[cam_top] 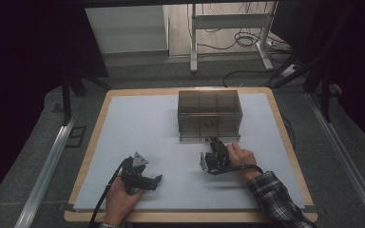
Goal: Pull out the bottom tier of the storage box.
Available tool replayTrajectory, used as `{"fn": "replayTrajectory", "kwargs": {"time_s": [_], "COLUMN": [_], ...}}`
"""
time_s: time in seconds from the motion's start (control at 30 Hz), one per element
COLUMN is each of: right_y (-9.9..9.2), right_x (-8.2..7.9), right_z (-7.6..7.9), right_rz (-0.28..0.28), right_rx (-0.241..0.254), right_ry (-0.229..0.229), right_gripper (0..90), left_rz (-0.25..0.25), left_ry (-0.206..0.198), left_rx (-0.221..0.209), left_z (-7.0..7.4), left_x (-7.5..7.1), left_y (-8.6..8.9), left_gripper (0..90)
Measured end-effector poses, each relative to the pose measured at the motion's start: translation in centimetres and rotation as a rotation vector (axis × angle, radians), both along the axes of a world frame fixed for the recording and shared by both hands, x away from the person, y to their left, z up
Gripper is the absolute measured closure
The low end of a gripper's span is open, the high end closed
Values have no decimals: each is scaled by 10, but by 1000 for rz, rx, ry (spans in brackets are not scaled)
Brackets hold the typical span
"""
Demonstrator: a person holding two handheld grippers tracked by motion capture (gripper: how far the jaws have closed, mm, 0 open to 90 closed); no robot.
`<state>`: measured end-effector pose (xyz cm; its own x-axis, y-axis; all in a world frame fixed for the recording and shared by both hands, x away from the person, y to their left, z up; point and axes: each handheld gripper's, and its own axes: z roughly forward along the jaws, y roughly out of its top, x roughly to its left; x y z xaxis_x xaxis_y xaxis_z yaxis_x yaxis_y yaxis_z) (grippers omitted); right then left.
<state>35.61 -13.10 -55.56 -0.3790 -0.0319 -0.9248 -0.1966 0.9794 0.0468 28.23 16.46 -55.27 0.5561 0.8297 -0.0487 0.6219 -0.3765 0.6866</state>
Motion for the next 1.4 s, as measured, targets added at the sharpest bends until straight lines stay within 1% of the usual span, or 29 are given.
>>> {"fn": "replayTrajectory", "kwargs": {"time_s": [0.03,0.1,0.13,0.27,0.33,0.37,0.4,0.43,0.53,0.6,0.63,0.67,0.8,0.83,0.9,0.93,0.97,1.0,1.03,1.07,1.1,1.13,1.17,1.2,1.23,1.3,1.33,1.37,1.4], "right_y": [-1,-1,-2,-3,-5,-5,-5,-7,-8,-10,-11,-11,-14,-16,-17,-18,-20,-20,-22,-22,-23,-24,-27,-27,-29,-32,-32,-35,-35], "right_x": [1,1,1,2,3,3,4,4,5,6,7,7,10,12,12,13,16,16,18,18,19,21,24,24,27,31,31,35,35], "right_z": [1,2,5,9,15,15,17,21,24,27,30,30,36,40,41,44,48,48,51,51,53,55,60,60,64,68,68,72,72], "right_rz": [8,11,4,-4,-4,-4,-3,7,8,14,20,20,25,27,29,32,33,33,34,34,31,30,30,30,29,32,32,36,36], "right_rx": [12,23,36,54,79,79,90,107,123,143,164,164,191,210,220,233,242,242,253,253,260,271,303,303,331,343,343,356,356], "right_ry": [17,29,49,73,111,111,125,153,172,199,225,225,271,294,307,323,361,361,393,393,407,430,472,472,510,539,539,576,576], "right_gripper": [698,694,688,680,669,669,666,664,662,661,659,659,656,648,644,641,624,624,615,615,609,604,601,601,595,595,595,590,590], "left_rz": [0,0,0,0,0,0,0,0,0,0,0,0,0,0,0,-1,3,3,3,3,0,0,0,0,-2,-3,-3,-3,-3], "left_ry": [0,0,0,0,0,0,0,0,0,0,0,0,0,0,0,0,-1,-1,-1,-1,0,0,0,0,-2,-1,-1,-1,-1], "left_rx": [0,0,0,0,0,0,0,0,0,0,1,1,0,1,1,1,-3,-3,-3,-3,0,1,1,1,2,3,3,2,2], "left_z": [0,0,0,0,0,0,0,0,0,0,0,0,0,0,0,0,0,0,0,0,0,0,0,0,0,0,0,0,0], "left_x": [0,0,0,0,0,0,0,0,0,0,0,0,0,0,0,0,0,0,0,0,0,0,0,0,0,0,0,0,0], "left_y": [0,0,0,0,0,0,0,0,0,0,0,0,0,0,0,0,0,0,0,0,0,0,0,0,0,0,0,0,0], "left_gripper": [0,0,0,0,0,0,0,0,0,0,0,0,0,0,0,0,0,0,0,0,0,0,0,0,0,0,0,0,0]}}
